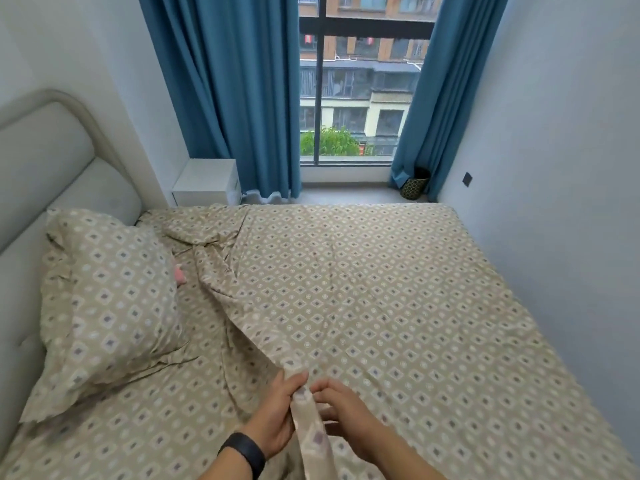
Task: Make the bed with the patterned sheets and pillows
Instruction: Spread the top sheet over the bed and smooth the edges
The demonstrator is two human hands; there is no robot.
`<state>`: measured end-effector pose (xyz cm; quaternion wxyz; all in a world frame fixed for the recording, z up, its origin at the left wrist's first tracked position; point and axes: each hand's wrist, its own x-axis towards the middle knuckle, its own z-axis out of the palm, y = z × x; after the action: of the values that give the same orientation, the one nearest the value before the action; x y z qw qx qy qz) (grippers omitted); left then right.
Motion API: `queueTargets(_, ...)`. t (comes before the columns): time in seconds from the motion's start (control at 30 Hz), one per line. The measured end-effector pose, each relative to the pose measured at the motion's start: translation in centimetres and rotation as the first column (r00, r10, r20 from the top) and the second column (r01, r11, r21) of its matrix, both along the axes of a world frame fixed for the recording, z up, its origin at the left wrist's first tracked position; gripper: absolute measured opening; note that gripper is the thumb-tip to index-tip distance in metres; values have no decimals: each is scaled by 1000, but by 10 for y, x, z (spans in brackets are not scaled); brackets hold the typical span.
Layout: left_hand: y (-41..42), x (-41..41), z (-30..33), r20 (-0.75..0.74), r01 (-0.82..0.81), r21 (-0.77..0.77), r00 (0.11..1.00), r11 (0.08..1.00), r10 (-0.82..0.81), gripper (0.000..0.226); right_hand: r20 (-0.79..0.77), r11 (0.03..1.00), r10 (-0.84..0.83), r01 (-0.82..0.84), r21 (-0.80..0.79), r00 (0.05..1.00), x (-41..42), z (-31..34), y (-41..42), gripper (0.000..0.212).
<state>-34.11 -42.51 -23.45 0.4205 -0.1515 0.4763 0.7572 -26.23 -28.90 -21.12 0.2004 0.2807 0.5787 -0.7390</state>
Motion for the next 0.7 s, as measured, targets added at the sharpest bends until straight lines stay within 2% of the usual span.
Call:
queueTargets(0.03,11,4,3,-22,12,-36,1000,999,-13,48,6,999,33,-33,-8,999,4,3,11,25)
queueTargets(0.17,42,7,19,-137,75,-180,986,981,-100,18,-39,981,186,-184,53,982,3,8,50,42)
queueTargets(0.23,70,13,26,-185,80,-273,973,959,-134,14,-42,947,290,-280,156,956,8,5,78,52)
queueTargets(0.3,109,30,28,-259,66,-391,949,918,-179,25,-41,866,406,-370,338,913,25,-4,114,46)
queueTargets(0.37,137,44,25,-315,55,-496,919,867,-238,32,-34,811,452,-395,432,891,36,-3,138,33)
queueTargets(0.43,178,68,21,-335,49,-542,903,839,-269,33,-42,825,462,-412,386,886,55,5,173,36)
queueTargets(0.6,234,113,29,-227,212,-537,896,817,-382,30,-77,811,572,-548,206,817,99,9,227,89)
queueTargets(0.63,242,120,33,-194,256,-529,892,809,-409,32,-68,816,569,-552,173,820,106,5,234,94)
queueTargets(0.7,254,123,32,-172,315,-520,872,794,-458,29,-63,841,535,-524,135,843,116,0,247,91)
